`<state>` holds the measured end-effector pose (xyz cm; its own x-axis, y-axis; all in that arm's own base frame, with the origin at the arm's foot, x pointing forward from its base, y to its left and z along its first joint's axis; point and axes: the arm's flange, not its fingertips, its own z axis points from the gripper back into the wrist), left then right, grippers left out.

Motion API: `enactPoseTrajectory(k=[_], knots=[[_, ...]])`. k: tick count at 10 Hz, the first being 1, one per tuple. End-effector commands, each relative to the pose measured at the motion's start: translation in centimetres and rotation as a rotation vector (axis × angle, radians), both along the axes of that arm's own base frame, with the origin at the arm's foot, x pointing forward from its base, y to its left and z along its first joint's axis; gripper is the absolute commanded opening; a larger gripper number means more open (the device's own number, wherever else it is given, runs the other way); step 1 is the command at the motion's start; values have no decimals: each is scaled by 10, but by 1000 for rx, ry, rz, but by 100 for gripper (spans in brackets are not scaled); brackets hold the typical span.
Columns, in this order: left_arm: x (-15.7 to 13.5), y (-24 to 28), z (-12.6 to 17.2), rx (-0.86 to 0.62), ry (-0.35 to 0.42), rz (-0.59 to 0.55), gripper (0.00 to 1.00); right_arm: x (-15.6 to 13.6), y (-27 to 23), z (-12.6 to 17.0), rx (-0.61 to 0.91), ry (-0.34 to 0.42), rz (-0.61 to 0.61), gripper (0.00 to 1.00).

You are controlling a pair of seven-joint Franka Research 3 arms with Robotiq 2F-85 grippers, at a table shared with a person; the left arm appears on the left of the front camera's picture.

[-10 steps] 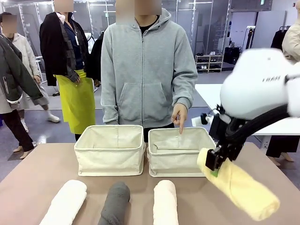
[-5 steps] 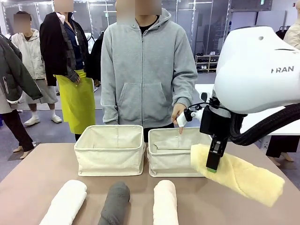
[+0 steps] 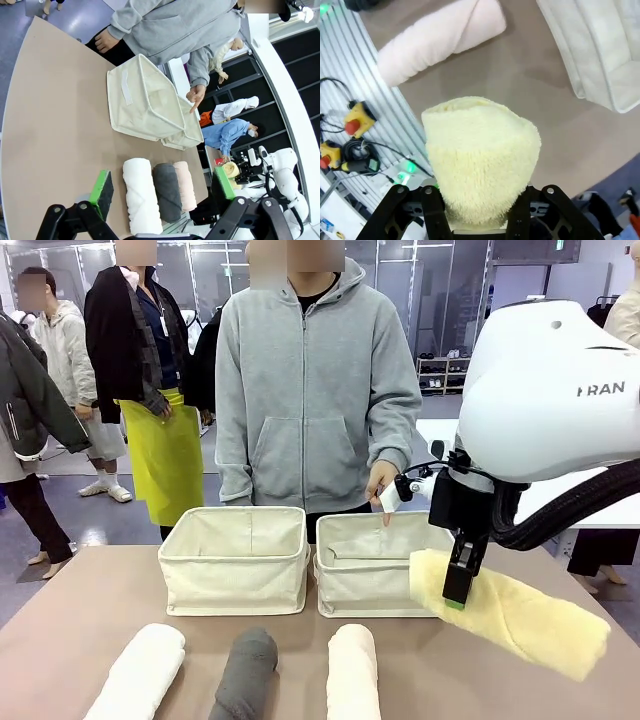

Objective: Divide the towels into two baskets.
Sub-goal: Pick up one hotel-folded towel and place it in the Fabric basket indicated by the person.

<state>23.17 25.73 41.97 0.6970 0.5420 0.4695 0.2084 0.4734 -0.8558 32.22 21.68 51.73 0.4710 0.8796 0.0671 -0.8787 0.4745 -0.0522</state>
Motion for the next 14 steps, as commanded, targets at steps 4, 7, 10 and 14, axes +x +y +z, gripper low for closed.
enactPoseTrajectory(k=[4, 7, 10, 14], knots=[[0, 1, 1, -7, -8, -4, 100, 100, 95, 68, -255, -212, 394, 37], [0, 1, 1, -7, -8, -4, 100, 178, 137, 54, -328, -221, 607, 37], [0, 1, 1, -7, -8, -4, 100, 234, 136, 2, -249, -119, 647, 37], [0, 1, 1, -7, -8, -4, 100, 259, 116, -72, -143, -94, 719, 37]])
